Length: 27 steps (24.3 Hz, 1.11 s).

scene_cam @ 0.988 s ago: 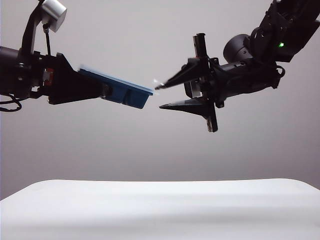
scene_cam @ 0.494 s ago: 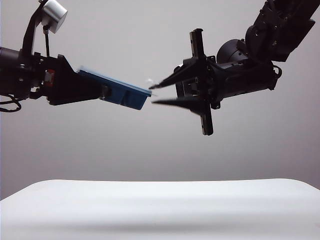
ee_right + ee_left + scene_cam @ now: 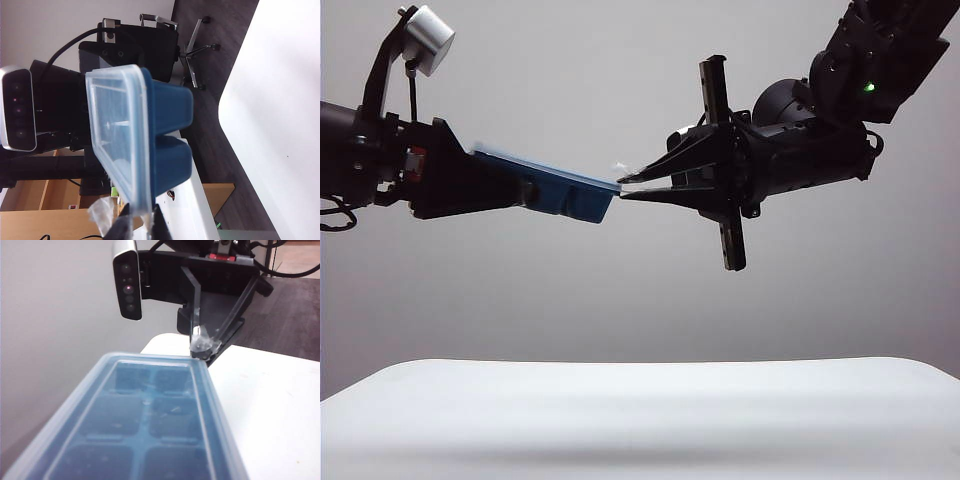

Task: Pick up the ice cube tray, remove its lid, and then place both the tray and the lid back on the table.

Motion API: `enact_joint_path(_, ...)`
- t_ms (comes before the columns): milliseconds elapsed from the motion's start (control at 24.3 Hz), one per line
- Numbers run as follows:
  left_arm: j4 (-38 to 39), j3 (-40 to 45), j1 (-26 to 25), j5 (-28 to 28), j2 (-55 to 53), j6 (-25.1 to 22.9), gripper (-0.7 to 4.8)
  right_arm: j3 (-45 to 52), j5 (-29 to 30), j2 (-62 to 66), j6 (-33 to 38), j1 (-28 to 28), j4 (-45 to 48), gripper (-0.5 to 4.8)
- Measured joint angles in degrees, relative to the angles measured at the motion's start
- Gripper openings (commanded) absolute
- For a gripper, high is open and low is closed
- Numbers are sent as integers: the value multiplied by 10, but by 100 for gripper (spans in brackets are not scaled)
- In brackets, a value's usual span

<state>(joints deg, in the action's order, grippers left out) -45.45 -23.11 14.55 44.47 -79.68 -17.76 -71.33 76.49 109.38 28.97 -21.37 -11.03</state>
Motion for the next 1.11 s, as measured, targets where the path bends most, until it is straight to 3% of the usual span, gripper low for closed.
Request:
enact_joint_path(576,37,-5,-3,-24,2,-21,266,-75,-7,2,10,-1,-12,-3)
enact_joint_path(864,58,-1,1,-3,0,-24,266,-78,-32,0,-8,-1,-23,-3)
enact_joint_path(1111,64,-1,1,-12,0,-24,267,-78,-33,0,-10,30,-17,-3)
